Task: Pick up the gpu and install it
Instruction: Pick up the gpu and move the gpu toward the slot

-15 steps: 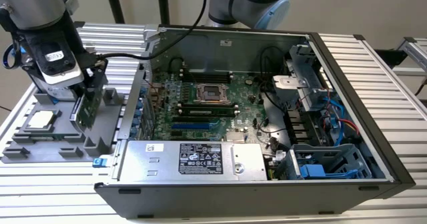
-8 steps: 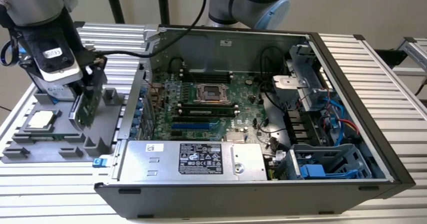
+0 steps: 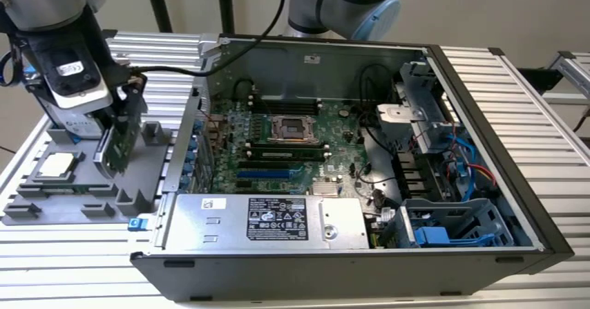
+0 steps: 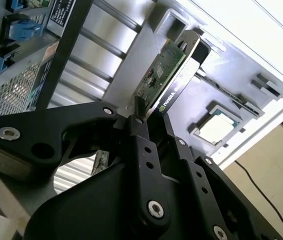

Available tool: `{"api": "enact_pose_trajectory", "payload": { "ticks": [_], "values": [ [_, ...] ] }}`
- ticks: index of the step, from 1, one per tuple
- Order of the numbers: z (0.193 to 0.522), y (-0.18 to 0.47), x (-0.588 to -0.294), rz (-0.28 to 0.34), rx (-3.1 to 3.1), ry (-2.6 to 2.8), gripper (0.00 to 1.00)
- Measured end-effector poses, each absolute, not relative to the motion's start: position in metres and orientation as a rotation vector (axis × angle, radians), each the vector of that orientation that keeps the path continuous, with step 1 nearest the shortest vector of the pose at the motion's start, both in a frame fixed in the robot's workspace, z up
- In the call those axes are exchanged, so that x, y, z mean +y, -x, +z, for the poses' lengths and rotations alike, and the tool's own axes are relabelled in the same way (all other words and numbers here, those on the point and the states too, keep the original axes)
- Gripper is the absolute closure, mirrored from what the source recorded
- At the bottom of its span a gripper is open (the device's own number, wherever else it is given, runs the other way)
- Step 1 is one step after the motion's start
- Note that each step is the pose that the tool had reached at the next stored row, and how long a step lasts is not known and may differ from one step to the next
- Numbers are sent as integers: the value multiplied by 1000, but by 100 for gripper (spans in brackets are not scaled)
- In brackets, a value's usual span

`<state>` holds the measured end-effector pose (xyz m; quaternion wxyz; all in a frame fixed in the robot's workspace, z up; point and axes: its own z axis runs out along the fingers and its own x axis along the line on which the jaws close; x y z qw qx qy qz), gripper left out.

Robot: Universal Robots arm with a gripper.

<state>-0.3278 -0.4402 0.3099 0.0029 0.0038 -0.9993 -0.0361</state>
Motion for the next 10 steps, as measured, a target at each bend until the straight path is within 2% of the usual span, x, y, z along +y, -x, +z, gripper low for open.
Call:
{"api": "enact_pose_trajectory", "payload": {
  "ticks": [10],
  "values": [
    [315, 328, -440, -113, -3134, -12, 100]
  ]
}}
